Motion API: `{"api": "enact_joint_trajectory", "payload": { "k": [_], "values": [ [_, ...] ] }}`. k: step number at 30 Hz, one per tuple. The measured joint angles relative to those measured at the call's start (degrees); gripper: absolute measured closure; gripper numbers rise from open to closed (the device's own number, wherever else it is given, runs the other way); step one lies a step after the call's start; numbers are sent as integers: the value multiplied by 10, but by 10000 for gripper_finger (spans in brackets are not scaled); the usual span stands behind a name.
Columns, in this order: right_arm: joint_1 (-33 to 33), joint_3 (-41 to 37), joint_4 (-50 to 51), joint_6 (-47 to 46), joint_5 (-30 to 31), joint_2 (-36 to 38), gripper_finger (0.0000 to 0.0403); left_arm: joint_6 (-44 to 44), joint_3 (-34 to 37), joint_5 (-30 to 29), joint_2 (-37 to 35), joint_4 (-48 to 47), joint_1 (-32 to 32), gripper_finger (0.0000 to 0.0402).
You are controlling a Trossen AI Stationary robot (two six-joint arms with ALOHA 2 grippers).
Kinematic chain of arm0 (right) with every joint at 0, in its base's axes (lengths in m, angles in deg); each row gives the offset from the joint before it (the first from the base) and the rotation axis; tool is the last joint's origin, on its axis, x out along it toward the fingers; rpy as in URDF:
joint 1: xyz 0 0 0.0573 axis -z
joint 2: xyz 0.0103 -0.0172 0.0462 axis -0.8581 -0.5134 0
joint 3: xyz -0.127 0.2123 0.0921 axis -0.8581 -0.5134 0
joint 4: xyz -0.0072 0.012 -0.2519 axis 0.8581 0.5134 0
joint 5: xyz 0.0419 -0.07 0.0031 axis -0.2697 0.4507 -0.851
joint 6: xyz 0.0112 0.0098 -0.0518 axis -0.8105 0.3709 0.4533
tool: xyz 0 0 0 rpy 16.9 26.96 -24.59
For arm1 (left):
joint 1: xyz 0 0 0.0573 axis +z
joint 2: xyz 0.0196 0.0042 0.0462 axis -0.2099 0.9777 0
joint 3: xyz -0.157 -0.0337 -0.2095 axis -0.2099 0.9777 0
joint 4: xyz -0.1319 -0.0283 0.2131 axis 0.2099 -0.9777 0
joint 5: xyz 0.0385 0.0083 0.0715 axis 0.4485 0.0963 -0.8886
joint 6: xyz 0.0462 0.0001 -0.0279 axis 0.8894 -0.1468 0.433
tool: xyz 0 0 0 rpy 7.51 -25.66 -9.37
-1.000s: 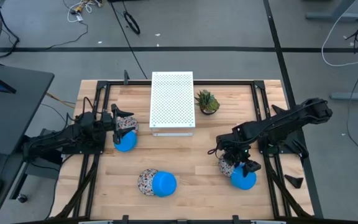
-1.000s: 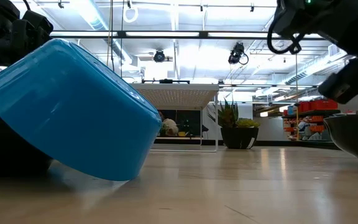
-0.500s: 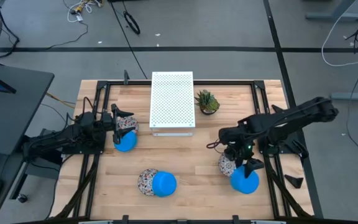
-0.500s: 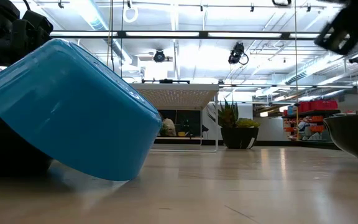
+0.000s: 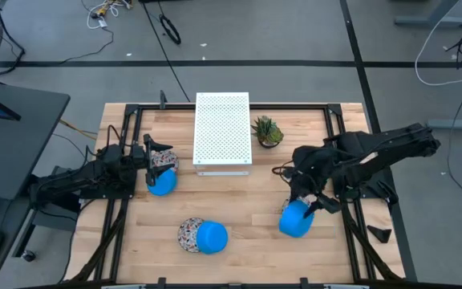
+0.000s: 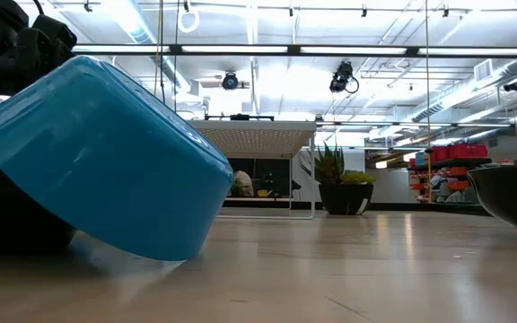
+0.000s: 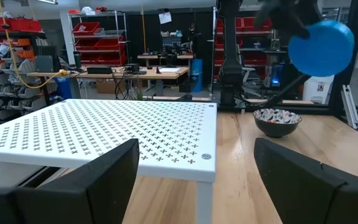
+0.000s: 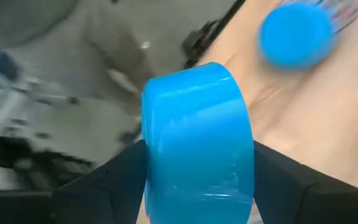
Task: Pick & Place Mini bowls
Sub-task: Put the bottom right blue bowl on the shelf
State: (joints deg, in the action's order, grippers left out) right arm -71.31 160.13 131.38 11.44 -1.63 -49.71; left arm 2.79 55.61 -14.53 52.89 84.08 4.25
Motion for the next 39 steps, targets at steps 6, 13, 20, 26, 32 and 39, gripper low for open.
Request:
{"api": "enact_joint_trajectory", "payload": {
  "k": [6, 13, 20, 26, 32, 39],
  "values": [
    [0, 37, -2, 130, 133, 0, 154, 0, 0, 0, 0, 0, 0, 78],
    [11, 43, -50, 263, 296, 0, 154, 0, 0, 0, 0, 0, 0, 78],
    [14, 43, -140, 427, 452, 0, 154, 0, 0, 0, 0, 0, 0, 78],
    [14, 43, -254, 523, 480, -1, 154, 0, 0, 0, 0, 0, 0, 78],
    [14, 43, -370, 588, 480, -10, 154, 0, 0, 0, 0, 0, 0, 78],
    [25, 43, -451, 616, 480, -30, 153, 0, 0, 0, 0, 1, 0, 78]
  ]
}}
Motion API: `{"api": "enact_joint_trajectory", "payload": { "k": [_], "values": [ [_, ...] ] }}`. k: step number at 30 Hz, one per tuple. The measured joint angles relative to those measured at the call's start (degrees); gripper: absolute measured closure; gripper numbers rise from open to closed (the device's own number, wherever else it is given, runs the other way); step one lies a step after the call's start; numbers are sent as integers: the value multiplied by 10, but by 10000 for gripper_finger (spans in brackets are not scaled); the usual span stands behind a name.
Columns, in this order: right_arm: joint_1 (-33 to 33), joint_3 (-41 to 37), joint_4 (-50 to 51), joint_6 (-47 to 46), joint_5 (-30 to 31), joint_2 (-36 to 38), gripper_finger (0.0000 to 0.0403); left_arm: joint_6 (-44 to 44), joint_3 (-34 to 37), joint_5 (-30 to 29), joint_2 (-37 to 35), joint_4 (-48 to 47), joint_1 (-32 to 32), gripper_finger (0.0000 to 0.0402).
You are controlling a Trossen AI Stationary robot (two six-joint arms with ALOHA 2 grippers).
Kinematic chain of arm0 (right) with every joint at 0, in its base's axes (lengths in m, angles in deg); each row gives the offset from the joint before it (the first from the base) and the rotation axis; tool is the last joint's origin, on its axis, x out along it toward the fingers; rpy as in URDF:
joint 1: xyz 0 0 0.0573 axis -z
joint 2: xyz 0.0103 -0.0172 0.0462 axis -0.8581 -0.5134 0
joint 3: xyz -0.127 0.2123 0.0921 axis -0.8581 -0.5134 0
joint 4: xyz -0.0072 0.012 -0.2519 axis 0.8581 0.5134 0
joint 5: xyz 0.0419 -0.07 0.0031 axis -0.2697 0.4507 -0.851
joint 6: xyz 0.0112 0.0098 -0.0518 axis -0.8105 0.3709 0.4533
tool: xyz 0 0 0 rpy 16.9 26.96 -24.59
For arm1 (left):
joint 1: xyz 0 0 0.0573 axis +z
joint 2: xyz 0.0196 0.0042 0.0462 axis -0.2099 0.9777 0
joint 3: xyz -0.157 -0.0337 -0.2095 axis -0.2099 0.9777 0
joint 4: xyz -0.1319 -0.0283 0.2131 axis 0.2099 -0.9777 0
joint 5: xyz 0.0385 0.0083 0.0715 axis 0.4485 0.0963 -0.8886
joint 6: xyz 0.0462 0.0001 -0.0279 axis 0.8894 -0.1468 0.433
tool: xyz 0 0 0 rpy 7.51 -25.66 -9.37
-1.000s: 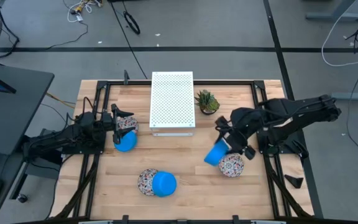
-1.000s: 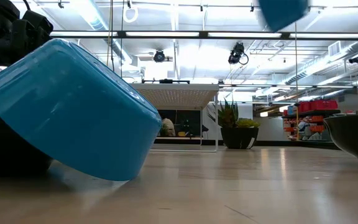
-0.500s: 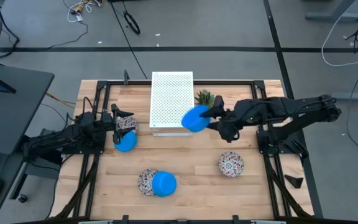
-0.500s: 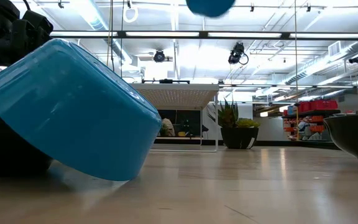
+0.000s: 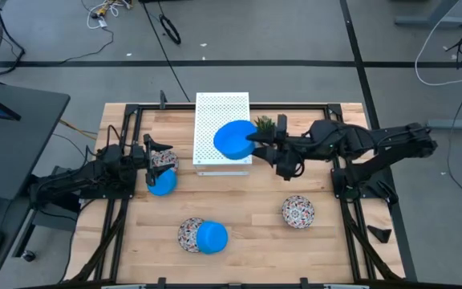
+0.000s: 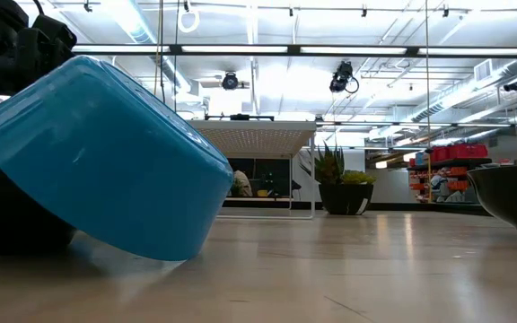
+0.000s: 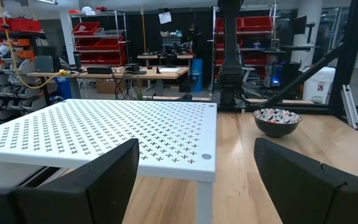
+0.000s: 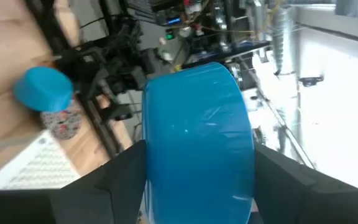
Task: Pick & Place Mini bowls
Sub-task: Put the bottom right blue bowl on the shelf
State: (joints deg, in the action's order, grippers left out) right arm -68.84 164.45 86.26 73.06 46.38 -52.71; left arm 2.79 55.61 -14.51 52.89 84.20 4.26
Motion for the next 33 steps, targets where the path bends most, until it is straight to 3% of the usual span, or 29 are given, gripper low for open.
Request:
{"api": "enact_joint_trajectory", "payload": {
  "k": [14, 20, 26, 33],
  "values": [
    [-1, 0, -65, -22, 6, -47, 153, -1, 0, -3, 0, 16, 0, 78],
    [0, 0, -96, -16, 15, -55, 153, -78, -4, 0, 0, 31, -1, 78],
    [0, 0, -94, -13, 14, -56, 153, -61, -85, -12, 31, -34, -6, 78],
    [1, 0, -101, -35, -1, -56, 153, -12, -222, 12, 144, -86, -6, 78]
  ]
}}
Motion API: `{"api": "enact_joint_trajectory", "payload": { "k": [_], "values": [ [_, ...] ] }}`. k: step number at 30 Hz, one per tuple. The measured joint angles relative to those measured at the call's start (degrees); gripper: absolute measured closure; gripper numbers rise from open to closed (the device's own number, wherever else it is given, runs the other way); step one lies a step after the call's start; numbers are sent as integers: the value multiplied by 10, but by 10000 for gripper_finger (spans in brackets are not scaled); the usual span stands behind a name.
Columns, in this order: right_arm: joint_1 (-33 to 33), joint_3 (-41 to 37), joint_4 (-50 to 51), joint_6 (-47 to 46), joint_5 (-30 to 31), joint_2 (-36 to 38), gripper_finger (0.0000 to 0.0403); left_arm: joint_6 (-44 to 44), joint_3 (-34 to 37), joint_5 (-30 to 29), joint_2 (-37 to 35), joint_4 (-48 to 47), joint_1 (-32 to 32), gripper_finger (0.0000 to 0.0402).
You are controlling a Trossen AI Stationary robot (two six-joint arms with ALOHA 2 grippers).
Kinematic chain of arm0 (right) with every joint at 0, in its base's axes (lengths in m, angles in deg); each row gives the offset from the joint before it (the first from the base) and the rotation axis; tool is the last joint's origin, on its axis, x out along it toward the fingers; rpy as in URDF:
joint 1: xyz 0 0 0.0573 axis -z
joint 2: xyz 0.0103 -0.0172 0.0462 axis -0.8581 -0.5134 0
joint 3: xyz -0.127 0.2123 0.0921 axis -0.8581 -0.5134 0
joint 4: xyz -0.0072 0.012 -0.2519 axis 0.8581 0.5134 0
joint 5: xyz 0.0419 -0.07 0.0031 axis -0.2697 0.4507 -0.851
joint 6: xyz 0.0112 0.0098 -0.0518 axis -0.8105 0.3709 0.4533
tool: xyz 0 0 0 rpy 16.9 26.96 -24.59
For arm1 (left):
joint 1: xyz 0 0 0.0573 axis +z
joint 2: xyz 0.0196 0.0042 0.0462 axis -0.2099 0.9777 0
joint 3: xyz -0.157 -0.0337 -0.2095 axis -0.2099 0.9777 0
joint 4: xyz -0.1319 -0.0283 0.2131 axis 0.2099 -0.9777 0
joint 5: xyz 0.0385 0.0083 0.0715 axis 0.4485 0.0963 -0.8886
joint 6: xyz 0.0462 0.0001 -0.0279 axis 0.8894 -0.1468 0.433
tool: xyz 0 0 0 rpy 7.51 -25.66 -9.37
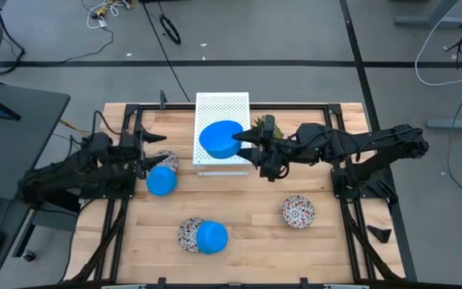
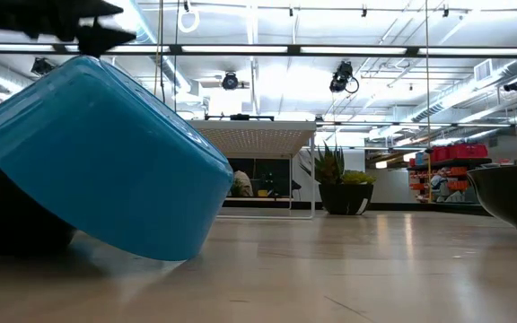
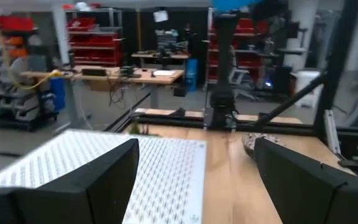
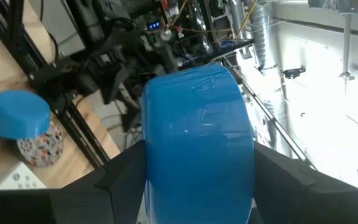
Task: Pick & Place Mini bowls
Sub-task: Put the bottom right blue bowl on the shelf
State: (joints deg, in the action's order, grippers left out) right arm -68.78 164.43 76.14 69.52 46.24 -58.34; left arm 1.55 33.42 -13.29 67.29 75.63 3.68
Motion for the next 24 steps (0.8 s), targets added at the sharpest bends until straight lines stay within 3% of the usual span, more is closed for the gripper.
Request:
{"api": "enact_joint_trajectory", "payload": {
  "k": [9, 20, 24],
  "values": [
    [-3, 0, -13, -9, -5, 0, 153, 66, -178, 109, 172, -4, 0, 78],
    [-3, 0, -18, -78, -37, 0, 153, 118, -350, 181, 324, -5, 0, 78],
    [-3, 0, -18, -82, -37, 0, 153, 150, -406, 199, 364, -50, -1, 78]
  ]
}}
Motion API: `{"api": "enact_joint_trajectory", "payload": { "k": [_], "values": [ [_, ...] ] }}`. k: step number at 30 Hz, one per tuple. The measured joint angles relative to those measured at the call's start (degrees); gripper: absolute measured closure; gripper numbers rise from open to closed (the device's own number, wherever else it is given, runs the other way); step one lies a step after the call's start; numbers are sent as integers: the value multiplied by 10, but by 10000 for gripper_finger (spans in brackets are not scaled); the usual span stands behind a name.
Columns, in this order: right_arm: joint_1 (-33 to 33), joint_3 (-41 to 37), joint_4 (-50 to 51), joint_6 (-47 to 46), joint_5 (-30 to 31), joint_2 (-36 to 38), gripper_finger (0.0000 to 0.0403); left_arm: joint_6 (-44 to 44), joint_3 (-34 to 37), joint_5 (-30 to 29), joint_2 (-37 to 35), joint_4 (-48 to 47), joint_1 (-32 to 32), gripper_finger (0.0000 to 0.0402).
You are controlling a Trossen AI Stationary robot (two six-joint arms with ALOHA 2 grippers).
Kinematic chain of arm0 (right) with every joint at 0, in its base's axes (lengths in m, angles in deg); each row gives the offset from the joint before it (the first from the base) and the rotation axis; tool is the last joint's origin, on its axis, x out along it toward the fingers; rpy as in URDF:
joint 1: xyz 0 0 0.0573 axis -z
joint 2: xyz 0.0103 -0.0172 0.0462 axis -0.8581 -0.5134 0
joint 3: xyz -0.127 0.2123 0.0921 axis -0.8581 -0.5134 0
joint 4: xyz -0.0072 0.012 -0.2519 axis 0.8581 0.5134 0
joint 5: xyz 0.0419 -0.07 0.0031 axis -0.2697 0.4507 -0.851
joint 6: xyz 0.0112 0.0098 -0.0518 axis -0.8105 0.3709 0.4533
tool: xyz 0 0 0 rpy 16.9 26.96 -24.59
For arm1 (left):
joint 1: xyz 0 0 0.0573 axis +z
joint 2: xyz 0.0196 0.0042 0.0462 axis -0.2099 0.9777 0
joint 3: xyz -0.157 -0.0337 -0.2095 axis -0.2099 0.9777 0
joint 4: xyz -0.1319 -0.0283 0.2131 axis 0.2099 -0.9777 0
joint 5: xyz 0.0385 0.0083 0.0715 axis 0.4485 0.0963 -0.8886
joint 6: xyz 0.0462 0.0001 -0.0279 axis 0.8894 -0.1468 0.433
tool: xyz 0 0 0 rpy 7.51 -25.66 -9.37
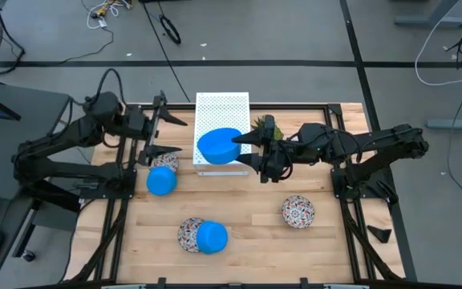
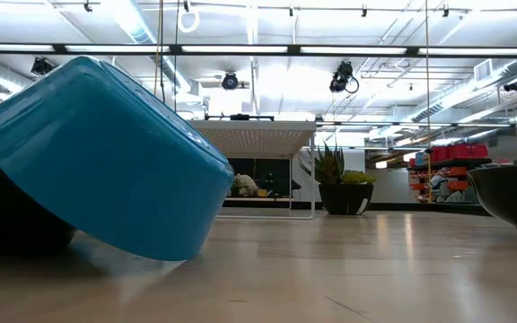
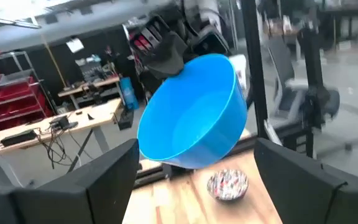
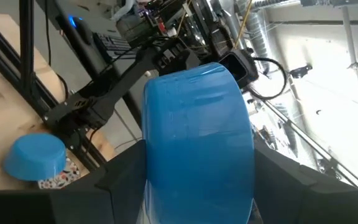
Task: Pick & Place Mini bowls
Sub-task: Put the bottom right blue bowl on the shelf
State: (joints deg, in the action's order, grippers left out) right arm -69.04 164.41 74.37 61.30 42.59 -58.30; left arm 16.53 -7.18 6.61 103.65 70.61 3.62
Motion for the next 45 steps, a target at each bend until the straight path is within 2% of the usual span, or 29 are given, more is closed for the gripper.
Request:
{"api": "enact_joint_trajectory", "payload": {
  "k": [5, 8, 14, 19, 24, 28, 45],
  "values": [
    [0, 0, -1, -23, 2, 0, 153, 63, -65, -19, 42, -93, -17, 78],
    [1, 0, -2, -31, 2, 0, 153, 98, -92, -37, 63, -117, -34, 78],
    [1, 0, -2, -52, 2, 0, 153, 152, -128, -59, 93, -123, -74, 78],
    [1, 0, -3, -58, 1, 0, 153, 153, -144, -59, 114, -124, -96, 78],
    [1, 0, -3, -71, -31, 0, 153, 153, -144, -58, 129, -125, -110, 86],
    [1, 0, -4, -88, -48, 0, 153, 154, -145, -57, 133, -135, -120, 120],
    [1, 0, 11, -118, -105, 0, 153, 124, -145, -47, 138, -135, -171, 336]
  ]
}}
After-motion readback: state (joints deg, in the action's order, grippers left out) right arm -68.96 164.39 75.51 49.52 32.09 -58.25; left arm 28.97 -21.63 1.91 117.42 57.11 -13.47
